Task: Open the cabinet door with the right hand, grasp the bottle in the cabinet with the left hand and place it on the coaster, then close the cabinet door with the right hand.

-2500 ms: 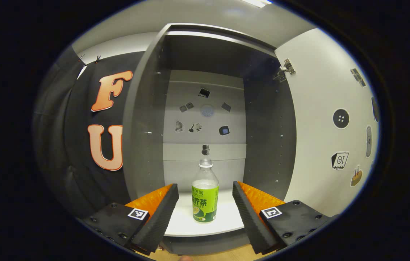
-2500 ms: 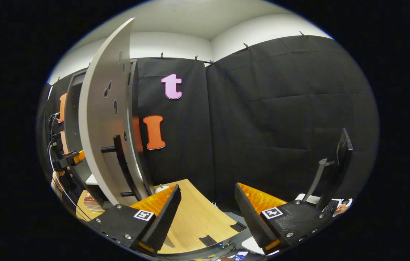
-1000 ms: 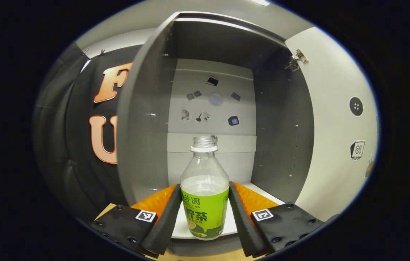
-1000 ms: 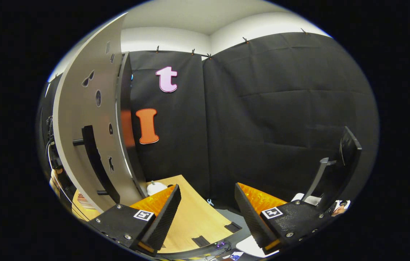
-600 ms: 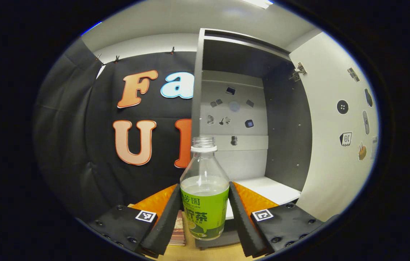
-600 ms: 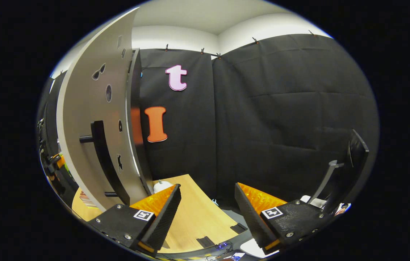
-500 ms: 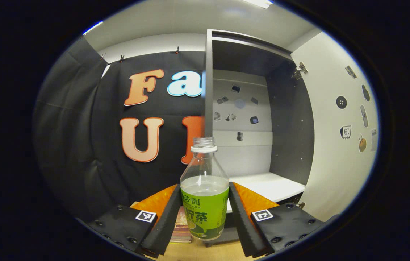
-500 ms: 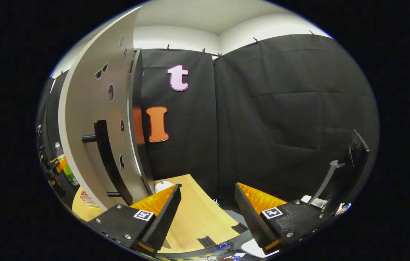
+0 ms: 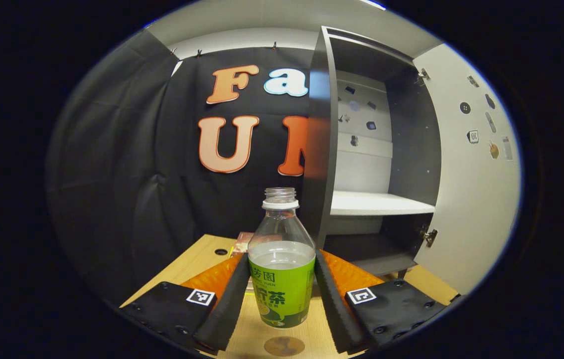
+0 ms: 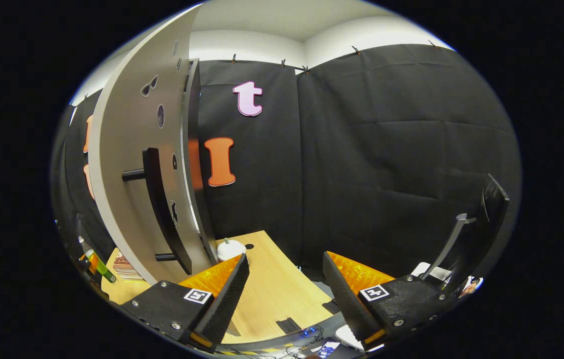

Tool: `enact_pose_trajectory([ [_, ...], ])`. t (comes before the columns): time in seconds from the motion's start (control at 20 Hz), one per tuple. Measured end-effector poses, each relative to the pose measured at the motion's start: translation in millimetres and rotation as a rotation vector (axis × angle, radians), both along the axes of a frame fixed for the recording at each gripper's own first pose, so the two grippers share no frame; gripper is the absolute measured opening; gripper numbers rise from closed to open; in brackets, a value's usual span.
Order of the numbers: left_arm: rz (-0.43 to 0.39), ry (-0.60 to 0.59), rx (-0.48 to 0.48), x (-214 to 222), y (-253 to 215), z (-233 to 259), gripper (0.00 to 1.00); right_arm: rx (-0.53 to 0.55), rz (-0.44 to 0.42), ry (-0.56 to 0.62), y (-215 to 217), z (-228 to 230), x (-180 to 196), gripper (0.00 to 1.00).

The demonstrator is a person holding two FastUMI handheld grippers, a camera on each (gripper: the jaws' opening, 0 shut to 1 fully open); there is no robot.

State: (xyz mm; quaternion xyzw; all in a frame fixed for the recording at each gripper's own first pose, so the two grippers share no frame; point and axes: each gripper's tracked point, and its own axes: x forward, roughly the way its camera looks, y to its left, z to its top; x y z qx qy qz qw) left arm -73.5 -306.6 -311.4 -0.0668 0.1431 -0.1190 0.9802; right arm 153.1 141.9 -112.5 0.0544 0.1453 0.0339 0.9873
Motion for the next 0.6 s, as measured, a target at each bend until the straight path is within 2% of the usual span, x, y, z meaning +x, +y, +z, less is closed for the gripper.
enact_pose_trajectory([
  [0.25,0.026,0.069,-0.021,-25.9,9.9,-54.6,0.82,-0.009,-0.008,0.027,-2.0,-6.7,-4.4,0.93],
  [0.45,0.022,0.09,0.021,-38.3,4.2,-84.2,0.8,-0.004,-0.009,0.062,-1.7,-14.2,-9.2,0.93],
  [0.6,0.007,0.105,0.054,-47.6,-8.5,-106.9,0.82,-0.001,-0.013,0.079,-2.7,-19.3,-11.1,0.93],
])
